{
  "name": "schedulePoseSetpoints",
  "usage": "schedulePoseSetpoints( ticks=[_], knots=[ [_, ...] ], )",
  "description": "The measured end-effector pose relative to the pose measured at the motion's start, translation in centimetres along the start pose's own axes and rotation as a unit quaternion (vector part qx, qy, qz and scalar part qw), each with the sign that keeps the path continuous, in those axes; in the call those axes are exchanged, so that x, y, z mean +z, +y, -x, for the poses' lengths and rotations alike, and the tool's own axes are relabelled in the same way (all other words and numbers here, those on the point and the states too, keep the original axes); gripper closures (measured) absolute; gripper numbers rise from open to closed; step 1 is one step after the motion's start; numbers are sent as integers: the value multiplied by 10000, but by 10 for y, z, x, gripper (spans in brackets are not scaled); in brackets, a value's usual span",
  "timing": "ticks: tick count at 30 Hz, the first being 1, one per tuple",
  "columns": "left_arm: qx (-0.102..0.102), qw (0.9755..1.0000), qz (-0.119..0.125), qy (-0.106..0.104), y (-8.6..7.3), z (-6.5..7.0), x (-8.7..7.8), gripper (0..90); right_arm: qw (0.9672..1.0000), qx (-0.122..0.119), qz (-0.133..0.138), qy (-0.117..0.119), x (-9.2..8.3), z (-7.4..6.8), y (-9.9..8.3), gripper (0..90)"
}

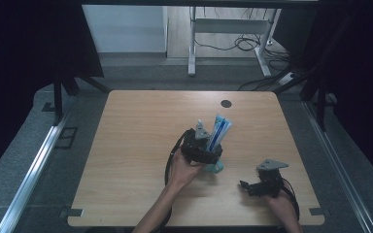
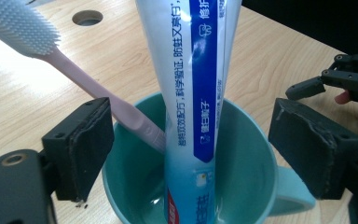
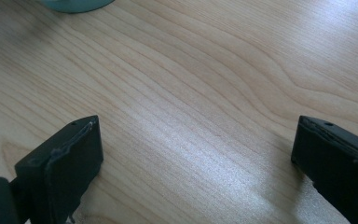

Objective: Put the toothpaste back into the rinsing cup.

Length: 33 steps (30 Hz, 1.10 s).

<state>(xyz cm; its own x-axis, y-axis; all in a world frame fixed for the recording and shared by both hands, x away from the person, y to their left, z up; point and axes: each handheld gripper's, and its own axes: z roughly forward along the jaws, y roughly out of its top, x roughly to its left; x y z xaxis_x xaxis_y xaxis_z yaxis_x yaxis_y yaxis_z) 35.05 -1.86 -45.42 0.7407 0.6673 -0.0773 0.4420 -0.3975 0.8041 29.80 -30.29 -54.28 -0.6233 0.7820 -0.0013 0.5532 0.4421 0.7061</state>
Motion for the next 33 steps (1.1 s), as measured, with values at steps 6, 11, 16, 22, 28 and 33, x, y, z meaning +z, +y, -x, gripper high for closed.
schedulePoseSetpoints(
  ticks=[6,11,16,22,28,33],
  knots=[
    [104,9999,-132,-5,0,2,-5,62,10000,1,0,-1,0,0,0,18],
    [108,9998,-118,-67,-1,1,-11,9,10000,5,0,0,0,0,0,18],
    [128,9998,-92,-85,-3,-1,-16,0,10000,3,1,-2,0,0,0,18],
    [200,9998,-47,-67,-6,-4,-22,0,10000,-4,-13,5,0,0,0,18],
    [245,9997,25,-54,-9,-8,-29,0,10000,-6,-14,6,0,0,0,18],
    [246,9997,14,-2,-13,-12,-35,0,10000,-3,-14,5,0,0,0,18]
  ],
)
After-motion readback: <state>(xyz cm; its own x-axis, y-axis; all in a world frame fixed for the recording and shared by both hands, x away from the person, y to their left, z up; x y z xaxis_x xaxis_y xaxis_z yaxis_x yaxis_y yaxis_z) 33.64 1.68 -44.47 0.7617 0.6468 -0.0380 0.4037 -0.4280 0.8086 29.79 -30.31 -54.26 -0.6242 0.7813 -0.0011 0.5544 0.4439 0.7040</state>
